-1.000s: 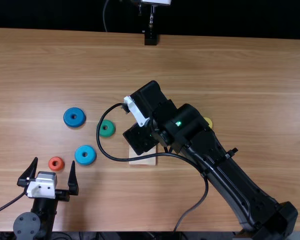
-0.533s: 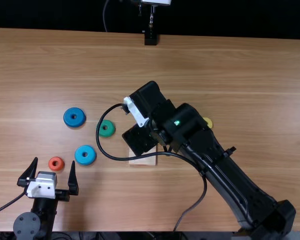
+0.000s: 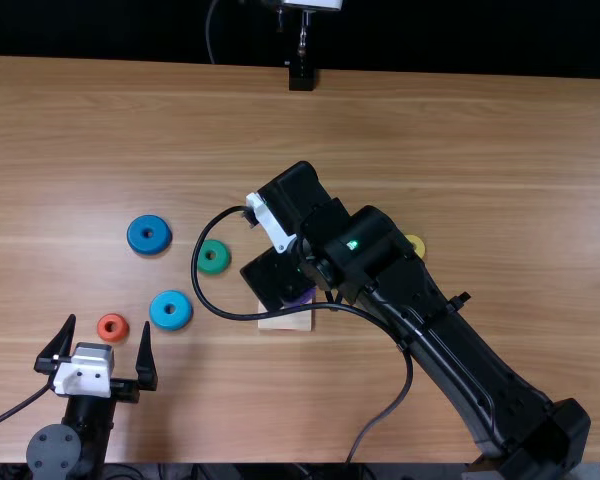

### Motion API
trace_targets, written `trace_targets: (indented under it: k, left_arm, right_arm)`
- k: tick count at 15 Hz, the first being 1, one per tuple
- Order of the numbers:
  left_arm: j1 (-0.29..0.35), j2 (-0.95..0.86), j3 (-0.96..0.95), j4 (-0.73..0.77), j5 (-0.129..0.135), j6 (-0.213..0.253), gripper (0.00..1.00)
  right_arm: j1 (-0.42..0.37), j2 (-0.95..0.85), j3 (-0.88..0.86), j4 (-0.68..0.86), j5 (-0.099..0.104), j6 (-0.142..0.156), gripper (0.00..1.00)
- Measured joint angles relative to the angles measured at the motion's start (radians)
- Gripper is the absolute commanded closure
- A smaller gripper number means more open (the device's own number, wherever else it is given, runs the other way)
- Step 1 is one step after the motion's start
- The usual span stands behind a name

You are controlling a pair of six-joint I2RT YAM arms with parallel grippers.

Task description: Build the Hanoi tower: stack the rings onto the peg from bottom to top in this color order: purple, dark blue, light blue, dark green, light green, yellow, orange.

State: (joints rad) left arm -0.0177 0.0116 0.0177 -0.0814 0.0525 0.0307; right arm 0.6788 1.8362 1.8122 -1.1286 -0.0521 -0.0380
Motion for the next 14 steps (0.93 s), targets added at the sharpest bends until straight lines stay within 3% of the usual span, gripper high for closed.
trace_targets:
  k: [6, 9, 11, 12, 13, 14]
  left_arm:
    - [0.0, 0.0, 0.0, -0.001, 0.0, 0.0, 0.0]
    - [0.0, 0.0, 0.0, 0.0, 0.0, 0.0, 0.0]
    - [0.0, 0.0, 0.0, -0.001, 0.0, -0.001, 0.0]
    - [0.0, 0.0, 0.0, -0.001, 0.0, 0.0, 0.0]
    - [0.0, 0.0, 0.0, 0.0, 0.0, 0.0, 0.0]
    - [0.0, 0.0, 0.0, -0.001, 0.0, -0.001, 0.0]
  right_arm:
    - [0.0, 0.0, 0.001, 0.072, 0.008, 0.0, 0.0]
    - [-0.002, 0.0, 0.0, 0.264, 0.026, 0.002, 0.0]
    - [-0.048, 0.0, -0.006, 0.367, 0.026, 0.003, 0.0]
    - [-0.101, -0.005, -0.035, 0.399, 0.035, 0.011, 0.0]
    - [-0.167, -0.018, -0.087, 0.447, 0.07, 0.03, 0.0]
    - [-0.212, -0.049, -0.148, 0.501, 0.12, 0.045, 0.0]
